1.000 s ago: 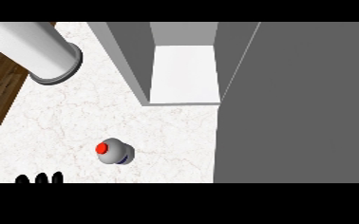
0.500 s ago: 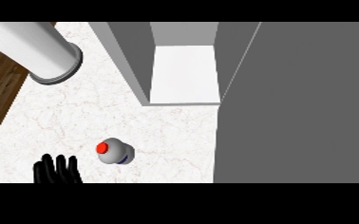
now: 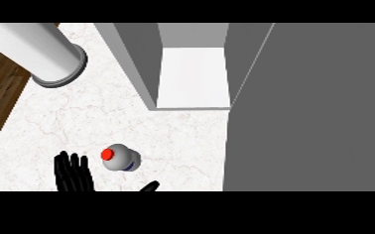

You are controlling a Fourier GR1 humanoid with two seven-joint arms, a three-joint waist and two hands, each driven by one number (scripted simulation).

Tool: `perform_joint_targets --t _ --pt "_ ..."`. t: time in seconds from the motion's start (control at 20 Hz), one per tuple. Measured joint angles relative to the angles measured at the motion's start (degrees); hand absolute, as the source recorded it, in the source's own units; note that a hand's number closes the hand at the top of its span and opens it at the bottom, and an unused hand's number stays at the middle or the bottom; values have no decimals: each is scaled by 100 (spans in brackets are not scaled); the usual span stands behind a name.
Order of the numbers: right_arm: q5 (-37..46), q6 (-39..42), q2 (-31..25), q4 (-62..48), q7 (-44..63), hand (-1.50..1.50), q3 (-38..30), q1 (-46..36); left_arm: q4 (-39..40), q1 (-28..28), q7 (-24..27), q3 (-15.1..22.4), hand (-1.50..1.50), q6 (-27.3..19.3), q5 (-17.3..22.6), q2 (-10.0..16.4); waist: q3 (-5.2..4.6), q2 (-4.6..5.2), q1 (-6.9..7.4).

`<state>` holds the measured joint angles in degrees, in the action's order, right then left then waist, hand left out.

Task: Pick up the bottled water, place it into the cabinet and close the cabinet

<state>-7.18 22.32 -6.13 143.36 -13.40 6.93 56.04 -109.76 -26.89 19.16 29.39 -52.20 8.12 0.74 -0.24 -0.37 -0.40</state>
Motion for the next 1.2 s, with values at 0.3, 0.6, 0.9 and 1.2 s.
perform_joint_targets --t 0.3,0.6,0.9,1.2 --pt "43 107 18 -9 -294 -150 21 307 1103 256 1101 -712 -150 754 1128 -55 4 8 -19" --pt "76 288 -8 -22 -667 -150 -78 621 2303 690 2072 -1170 -150 1302 2059 -68 8 17 -42" --pt "62 408 -36 -4 -862 -150 -196 849 3340 1040 2718 -1605 -150 1831 2541 -68 12 27 -41" --pt "60 504 -55 -25 -1070 -150 -415 954 4399 1581 3205 -1954 -150 2347 2955 -69 12 36 -44"
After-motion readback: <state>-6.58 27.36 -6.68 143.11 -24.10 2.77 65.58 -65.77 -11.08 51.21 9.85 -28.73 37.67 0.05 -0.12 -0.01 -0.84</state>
